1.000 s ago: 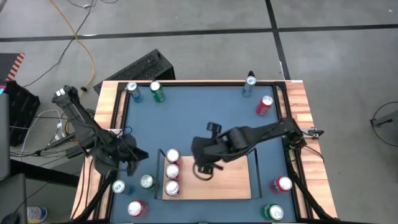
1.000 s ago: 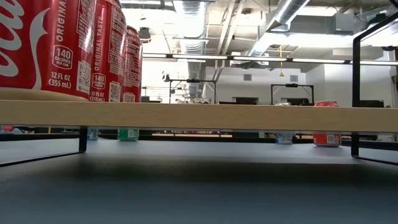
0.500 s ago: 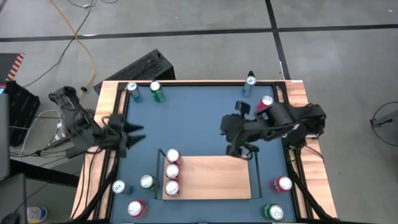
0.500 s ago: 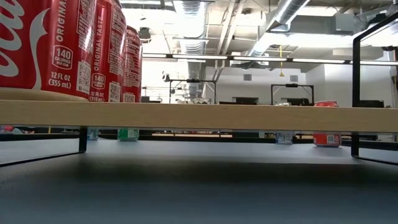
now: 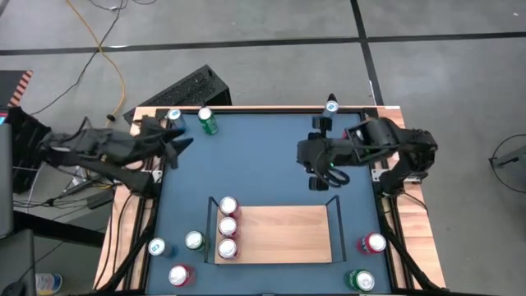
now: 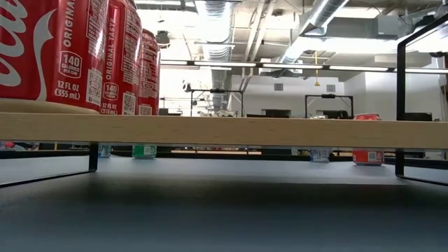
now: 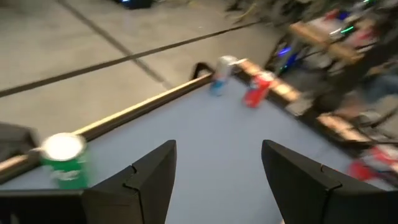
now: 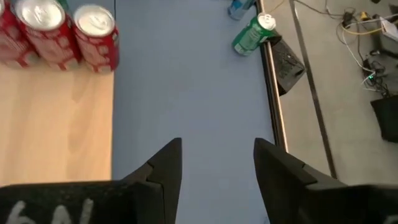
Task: Place canned beverage on shelf
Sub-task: Put the top left green soda can on the shelf aligned with the left red soda can
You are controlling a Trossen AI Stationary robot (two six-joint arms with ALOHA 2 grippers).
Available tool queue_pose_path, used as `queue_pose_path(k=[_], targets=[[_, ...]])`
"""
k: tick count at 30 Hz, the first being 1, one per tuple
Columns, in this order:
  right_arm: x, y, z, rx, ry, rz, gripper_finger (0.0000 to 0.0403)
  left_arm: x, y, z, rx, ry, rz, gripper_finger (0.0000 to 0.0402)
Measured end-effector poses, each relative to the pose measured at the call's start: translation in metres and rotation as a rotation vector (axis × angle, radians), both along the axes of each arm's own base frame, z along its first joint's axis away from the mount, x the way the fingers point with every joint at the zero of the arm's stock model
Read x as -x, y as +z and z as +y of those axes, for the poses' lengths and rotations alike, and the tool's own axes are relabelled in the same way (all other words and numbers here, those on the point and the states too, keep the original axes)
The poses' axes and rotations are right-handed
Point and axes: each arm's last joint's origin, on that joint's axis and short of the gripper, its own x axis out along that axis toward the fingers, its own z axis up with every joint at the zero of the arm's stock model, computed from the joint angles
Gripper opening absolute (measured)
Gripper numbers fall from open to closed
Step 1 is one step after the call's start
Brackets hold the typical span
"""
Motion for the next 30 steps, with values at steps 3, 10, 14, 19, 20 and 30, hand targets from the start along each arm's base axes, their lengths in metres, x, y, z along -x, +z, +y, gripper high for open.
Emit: queue_pose_path(k=[3, 10, 14, 19, 20, 30], targets=[[-0.003, 0.0, -0.017, 0.011, -0.02, 0.019, 0.0184, -0.018, -0.001, 0.015, -0.028, 0.039, 0.121, 0.0222], [-0.006, -0.001, -0.064, -0.076, -0.074, 0.041, 0.0184, -0.044, -0.011, 0.083, -0.12, 0.055, 0.387, 0.0222], [-0.005, -0.001, -0.088, -0.113, -0.142, 0.022, 0.0184, -0.036, -0.019, 0.138, -0.062, 0.059, 0.38, 0.0222], [-0.005, 0.002, -0.111, -0.138, -0.184, -0.024, 0.0184, -0.026, -0.042, 0.191, 0.049, 0.064, 0.431, 0.0222], [-0.004, 0.002, -0.115, -0.142, -0.185, -0.028, 0.0184, -0.026, -0.048, 0.198, 0.073, 0.074, 0.439, 0.0222], [-0.001, 0.002, -0.13, -0.166, -0.238, -0.036, 0.0184, -0.055, -0.087, 0.234, 0.215, 0.125, 0.563, 0.0222]])
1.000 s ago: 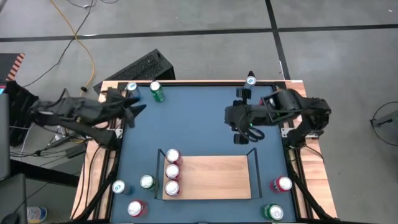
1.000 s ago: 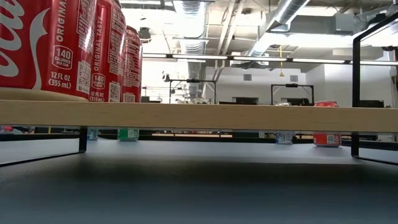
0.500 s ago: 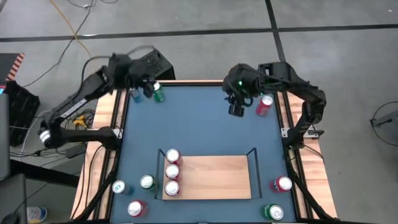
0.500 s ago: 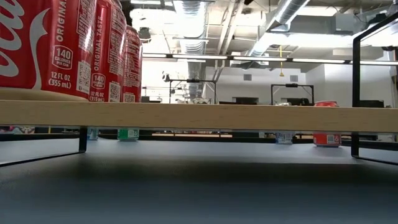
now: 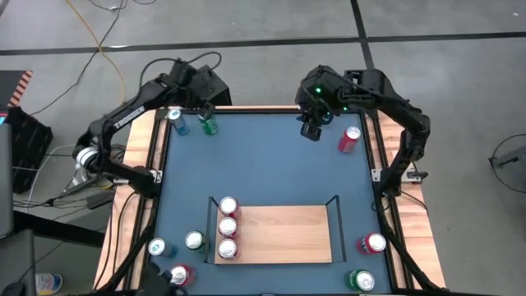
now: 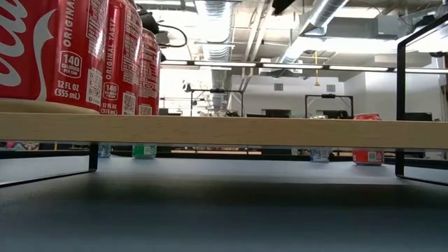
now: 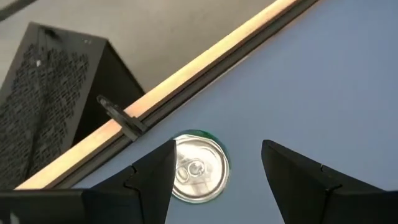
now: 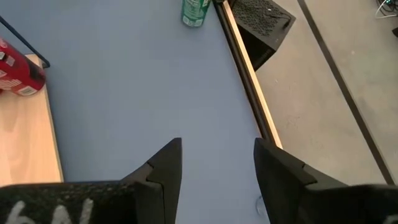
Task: Place canned beverage on shelf
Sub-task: Put the top left green soda can on the shelf aligned with the left red soda can
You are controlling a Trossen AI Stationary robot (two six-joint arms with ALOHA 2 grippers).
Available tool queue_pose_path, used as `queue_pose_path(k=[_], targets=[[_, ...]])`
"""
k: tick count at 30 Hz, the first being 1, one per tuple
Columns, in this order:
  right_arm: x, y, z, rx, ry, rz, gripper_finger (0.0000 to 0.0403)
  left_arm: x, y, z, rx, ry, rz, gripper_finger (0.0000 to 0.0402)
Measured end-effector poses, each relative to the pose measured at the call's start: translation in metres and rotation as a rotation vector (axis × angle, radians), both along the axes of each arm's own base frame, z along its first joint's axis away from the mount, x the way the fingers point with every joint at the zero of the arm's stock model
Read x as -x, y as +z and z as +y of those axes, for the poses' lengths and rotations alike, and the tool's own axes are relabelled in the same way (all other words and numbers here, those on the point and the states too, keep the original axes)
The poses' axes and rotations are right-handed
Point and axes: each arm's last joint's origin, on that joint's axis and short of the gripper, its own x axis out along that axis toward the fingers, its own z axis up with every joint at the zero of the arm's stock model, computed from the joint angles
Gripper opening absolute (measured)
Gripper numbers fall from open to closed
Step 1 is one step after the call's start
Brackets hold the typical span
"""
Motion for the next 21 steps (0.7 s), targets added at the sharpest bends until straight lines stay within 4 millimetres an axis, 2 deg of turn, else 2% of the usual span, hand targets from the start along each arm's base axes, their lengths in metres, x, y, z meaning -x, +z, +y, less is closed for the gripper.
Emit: queue_pose_path(k=[4, 6, 13, 21], targets=[[0.0, 0.0, -0.001, -0.002, -0.008, -0.001, 0.0184, -0.009, -0.001, 0.003, -0.01, 0.088, 0.124, 0.0222], [0.0, 0.0, -0.001, -0.002, -0.005, -0.001, 0.0184, -0.012, -0.003, 0.002, 0.011, 0.079, 0.182, 0.0223], [0.0, 0.0, -0.001, -0.002, -0.004, 0.0, 0.0184, -0.025, 0.015, -0.009, -0.009, 0.015, 0.179, 0.0223], [0.0, 0.0, 0.0, -0.015, 0.008, -0.005, 0.0184, -0.03, 0.014, -0.018, 0.011, -0.075, 0.209, 0.0223]])
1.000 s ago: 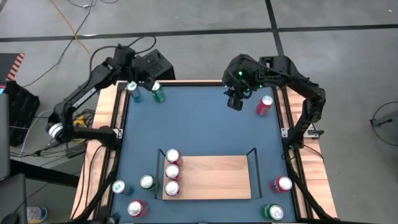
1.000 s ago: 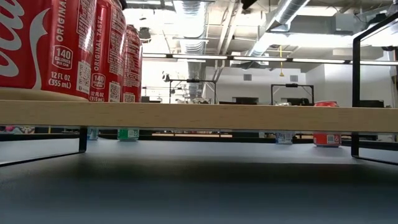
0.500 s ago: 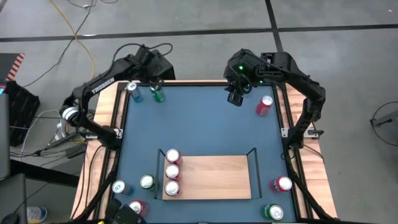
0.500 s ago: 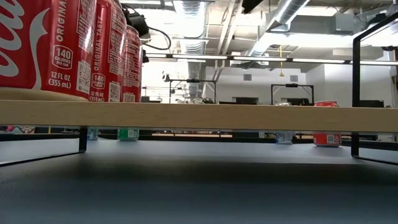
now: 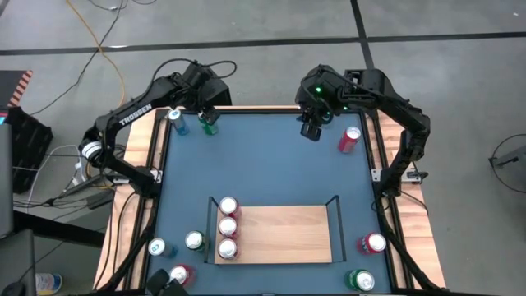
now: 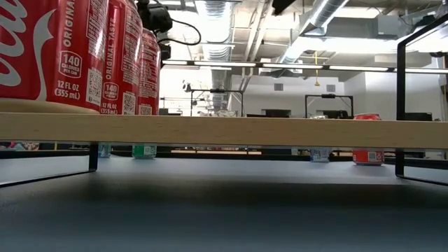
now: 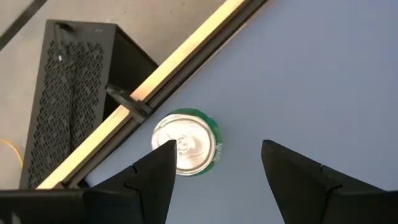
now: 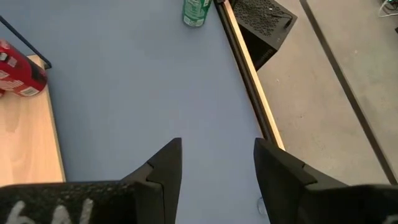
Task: Place canned beverage on shelf
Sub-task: Put the top left green soda can on the shelf aligned with the left red soda can
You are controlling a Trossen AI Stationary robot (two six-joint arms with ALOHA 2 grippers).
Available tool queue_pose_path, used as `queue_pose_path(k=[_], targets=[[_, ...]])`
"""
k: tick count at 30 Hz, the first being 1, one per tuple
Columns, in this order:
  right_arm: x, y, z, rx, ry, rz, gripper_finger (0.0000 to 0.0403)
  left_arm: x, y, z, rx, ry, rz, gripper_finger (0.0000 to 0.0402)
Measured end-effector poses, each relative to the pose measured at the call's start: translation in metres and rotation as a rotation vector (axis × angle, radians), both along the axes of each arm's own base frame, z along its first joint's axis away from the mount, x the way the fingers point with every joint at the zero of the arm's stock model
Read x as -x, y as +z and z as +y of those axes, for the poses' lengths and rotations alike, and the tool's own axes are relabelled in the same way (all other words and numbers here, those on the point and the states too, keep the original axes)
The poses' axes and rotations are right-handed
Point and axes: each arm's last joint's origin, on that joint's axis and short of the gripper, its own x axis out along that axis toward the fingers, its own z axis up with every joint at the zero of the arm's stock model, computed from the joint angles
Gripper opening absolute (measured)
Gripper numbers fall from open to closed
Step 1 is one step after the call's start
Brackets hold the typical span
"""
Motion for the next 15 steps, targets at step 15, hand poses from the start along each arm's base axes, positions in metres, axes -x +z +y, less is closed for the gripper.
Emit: queue_pose_path(k=[15], targets=[[-0.001, 0.001, -0.001, -0.007, 0.0, -0.025, 0.0184, -0.017, 0.0, -0.013, -0.002, -0.152, -0.022, 0.0223]])
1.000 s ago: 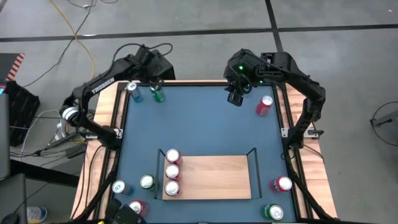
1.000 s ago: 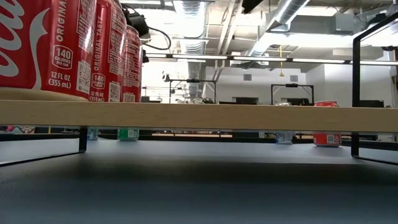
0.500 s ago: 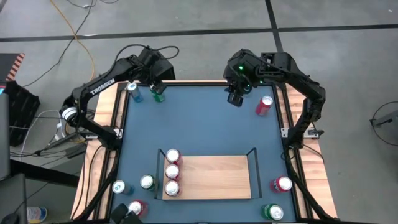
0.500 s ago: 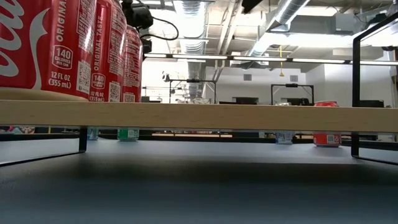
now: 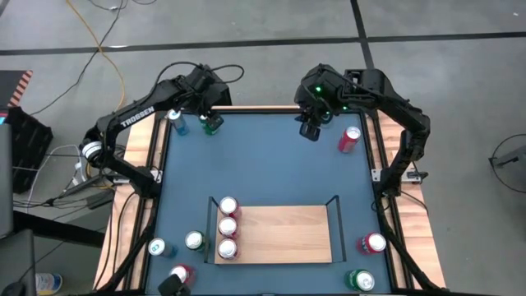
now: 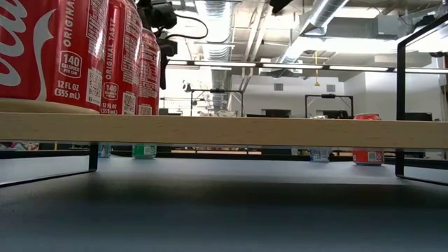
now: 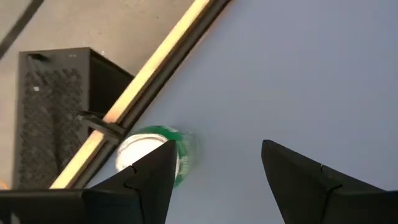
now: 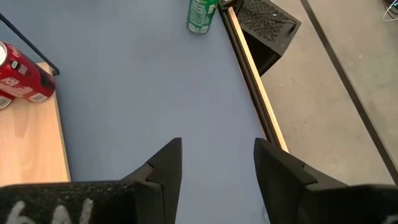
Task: Place canned beverage on shelf
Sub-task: Put the top left green soda can on the shelf aligned with the left red soda can
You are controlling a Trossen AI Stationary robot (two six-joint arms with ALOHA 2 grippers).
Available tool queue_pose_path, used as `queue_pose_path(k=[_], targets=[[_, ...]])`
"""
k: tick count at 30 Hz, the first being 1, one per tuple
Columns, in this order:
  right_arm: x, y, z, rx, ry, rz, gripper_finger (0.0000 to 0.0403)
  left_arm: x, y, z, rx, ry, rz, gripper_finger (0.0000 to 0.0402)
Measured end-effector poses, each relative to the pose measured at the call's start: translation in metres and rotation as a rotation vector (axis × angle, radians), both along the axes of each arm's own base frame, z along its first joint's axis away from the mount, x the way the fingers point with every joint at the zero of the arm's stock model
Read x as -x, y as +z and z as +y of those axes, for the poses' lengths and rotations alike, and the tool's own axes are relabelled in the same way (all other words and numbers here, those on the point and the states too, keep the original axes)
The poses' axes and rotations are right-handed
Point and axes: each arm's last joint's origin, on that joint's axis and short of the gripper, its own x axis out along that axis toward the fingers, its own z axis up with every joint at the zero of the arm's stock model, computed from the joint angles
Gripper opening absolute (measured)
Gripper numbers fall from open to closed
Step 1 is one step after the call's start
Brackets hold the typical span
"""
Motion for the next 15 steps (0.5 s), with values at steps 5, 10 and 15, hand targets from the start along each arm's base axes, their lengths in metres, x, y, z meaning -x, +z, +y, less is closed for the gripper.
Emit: queue_pose_path(k=[5, 10, 15], targets=[[-0.0005, 0.0004, -0.0007, -0.011, -0.025, -0.016, 0.0184, 0.0028, -0.0033, -0.0041, 0.066, 0.034, 0.017, 0.0223], [-0.0018, 0.0015, -0.0011, -0.015, -0.038, -0.038, 0.0184, 0.0075, -0.0055, -0.0063, 0.008, 0.076, 0.144, 0.023], [-0.0027, 0.0028, -0.0031, -0.026, -0.065, -0.067, 0.0184, 0.0023, -0.005, -0.0108, -0.034, 0.01, 0.177, 0.026]])
